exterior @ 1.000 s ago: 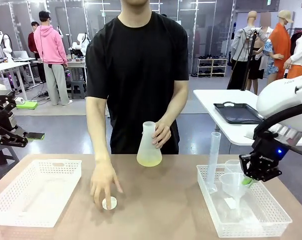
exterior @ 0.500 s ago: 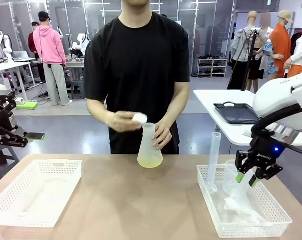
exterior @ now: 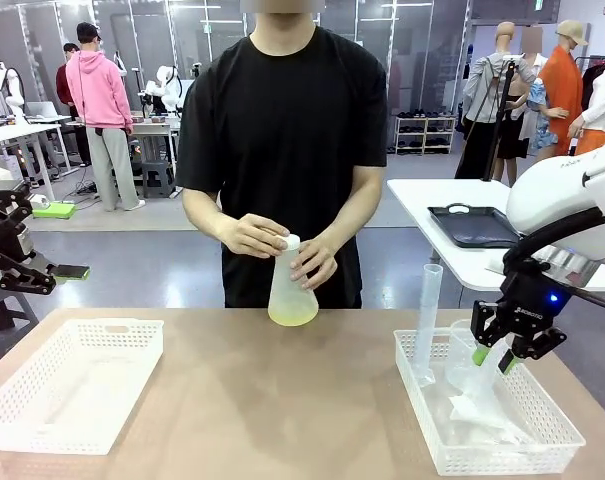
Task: Prepare the solutions needed for the experiment.
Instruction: Once the solution is in the Big flask , pick up the Plastic Funnel and place it back into the right Organizing basket, then when the human places the Big flask in the center of the table, pick up the Big flask and place it in the left Organizing basket.
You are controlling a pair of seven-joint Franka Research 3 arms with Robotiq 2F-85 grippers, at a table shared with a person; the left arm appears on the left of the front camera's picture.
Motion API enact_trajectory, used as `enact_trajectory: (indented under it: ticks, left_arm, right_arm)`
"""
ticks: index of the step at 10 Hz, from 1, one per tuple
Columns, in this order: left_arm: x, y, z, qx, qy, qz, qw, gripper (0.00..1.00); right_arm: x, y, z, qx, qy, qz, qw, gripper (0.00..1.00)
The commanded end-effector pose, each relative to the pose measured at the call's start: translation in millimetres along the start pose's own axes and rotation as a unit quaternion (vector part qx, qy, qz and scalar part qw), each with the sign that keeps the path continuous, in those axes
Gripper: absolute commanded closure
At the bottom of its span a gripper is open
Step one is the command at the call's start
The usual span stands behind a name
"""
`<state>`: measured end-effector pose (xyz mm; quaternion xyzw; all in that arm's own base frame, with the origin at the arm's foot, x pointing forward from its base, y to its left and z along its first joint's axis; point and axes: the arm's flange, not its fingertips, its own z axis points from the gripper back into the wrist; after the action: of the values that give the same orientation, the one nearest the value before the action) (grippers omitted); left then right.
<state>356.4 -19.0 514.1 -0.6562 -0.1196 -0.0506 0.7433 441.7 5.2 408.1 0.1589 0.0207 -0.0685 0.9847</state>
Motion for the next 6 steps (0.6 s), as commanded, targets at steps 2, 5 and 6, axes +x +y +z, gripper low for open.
enact_trajectory:
  ticks: [2, 5, 6]
  left_arm:
    - [-0.4, -1.7, -1.1, -0.010, 0.000, -0.004, 1.000, 0.00]
    - [-0.4, -1.7, -1.1, -0.010, 0.000, -0.004, 1.000, 0.00]
    - [-0.4, -1.7, -1.1, -0.010, 0.000, -0.004, 1.000, 0.00]
  right_arm:
    - [-0.1, 0.1, 0.0, 0.000, 0.000, 0.001, 1.000, 0.56]
    - [-0.1, 0.1, 0.0, 0.000, 0.000, 0.001, 1.000, 0.56]
    - [-0.1, 0.1, 0.0, 0.000, 0.000, 0.001, 1.000, 0.56]
